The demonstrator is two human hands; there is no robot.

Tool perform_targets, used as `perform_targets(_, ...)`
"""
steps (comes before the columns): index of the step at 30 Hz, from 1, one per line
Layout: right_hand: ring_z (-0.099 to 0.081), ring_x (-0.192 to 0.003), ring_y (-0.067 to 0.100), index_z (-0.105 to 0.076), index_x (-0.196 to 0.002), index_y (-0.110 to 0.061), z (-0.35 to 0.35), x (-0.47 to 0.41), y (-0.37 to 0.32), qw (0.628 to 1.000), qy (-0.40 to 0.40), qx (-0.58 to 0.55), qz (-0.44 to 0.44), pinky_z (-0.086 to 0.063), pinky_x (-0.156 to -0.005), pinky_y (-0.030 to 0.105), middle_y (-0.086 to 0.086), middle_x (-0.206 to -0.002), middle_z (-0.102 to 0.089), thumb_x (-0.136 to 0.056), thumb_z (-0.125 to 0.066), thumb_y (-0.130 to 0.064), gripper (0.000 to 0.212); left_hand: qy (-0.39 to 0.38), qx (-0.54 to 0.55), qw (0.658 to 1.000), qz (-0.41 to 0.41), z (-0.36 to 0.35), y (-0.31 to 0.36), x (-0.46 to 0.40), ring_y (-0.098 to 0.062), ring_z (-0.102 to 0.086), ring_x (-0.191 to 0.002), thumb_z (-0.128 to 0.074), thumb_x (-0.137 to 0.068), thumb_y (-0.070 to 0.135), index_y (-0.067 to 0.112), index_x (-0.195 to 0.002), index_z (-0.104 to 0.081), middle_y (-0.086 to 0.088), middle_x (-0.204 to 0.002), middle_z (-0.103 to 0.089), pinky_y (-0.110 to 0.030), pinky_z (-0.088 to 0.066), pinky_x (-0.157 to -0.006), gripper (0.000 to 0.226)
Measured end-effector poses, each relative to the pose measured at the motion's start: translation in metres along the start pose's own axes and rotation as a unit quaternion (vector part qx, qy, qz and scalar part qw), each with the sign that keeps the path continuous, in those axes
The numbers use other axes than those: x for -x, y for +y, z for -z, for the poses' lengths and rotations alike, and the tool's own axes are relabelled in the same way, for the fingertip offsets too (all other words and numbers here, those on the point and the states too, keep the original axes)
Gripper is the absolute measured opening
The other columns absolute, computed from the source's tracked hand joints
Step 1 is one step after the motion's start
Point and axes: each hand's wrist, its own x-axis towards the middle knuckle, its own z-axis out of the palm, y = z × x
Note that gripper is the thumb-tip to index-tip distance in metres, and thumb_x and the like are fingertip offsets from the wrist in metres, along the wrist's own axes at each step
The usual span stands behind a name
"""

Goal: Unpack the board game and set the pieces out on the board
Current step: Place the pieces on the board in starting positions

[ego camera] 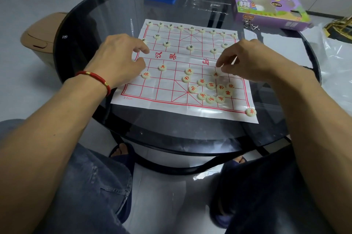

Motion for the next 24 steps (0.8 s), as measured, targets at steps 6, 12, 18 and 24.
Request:
perform_targets(6,-0.067,-0.091,0.018,-0.072,-0.12,-0.022,-0.004,0.0,-0.007,0.998,-0.056,-0.004,0.007,-0.057,-0.081,0.026,0.0,-0.111,-0.072,-0.09,-0.075,-0.021,0.03,-0.001,0.002,1.0,0.0,0.0,0.003,0.001,-0.016,-0.048,-0.094,-0.067,-0.094,0.021,0.024,-0.125,-0.068,-0.006,-0.121,-0.064,-0.048,-0.053,-0.098,0.031)
perform_targets(12,-0.065,-0.089,0.016,-0.073,-0.121,-0.018,-0.006,0.0,-0.007,0.999,-0.047,0.001,0.007,-0.052,-0.079,0.021,0.003,-0.114,-0.072,-0.091,-0.075,-0.019,0.03,-0.006,-0.001,1.0,0.006,0.001,0.005,0.003,-0.022,-0.055,-0.101,-0.067,-0.094,0.021,0.024,-0.124,-0.068,-0.006,-0.123,-0.064,-0.048,-0.053,-0.099,0.031)
perform_targets(18,-0.064,-0.087,0.016,-0.072,-0.121,-0.016,0.0,0.006,-0.01,1.0,-0.024,0.004,0.007,-0.051,-0.077,0.022,0.004,-0.115,-0.072,-0.092,-0.073,-0.021,0.029,-0.003,-0.003,1.0,0.004,0.0,0.006,0.003,-0.02,-0.053,-0.097,-0.067,-0.094,0.02,0.024,-0.124,-0.068,-0.007,-0.123,-0.064,-0.049,-0.053,-0.098,0.031)
perform_targets(24,-0.065,-0.082,0.01,-0.074,-0.116,-0.019,0.005,0.027,-0.016,0.999,-0.019,0.013,0.034,-0.047,-0.068,0.012,0.0,-0.109,-0.073,-0.093,-0.072,-0.021,0.023,0.01,0.017,0.999,-0.035,-0.001,0.013,0.003,-0.012,-0.049,-0.093,-0.065,-0.095,0.02,0.023,-0.123,-0.07,-0.005,-0.121,-0.067,-0.043,-0.053,-0.097,0.028)
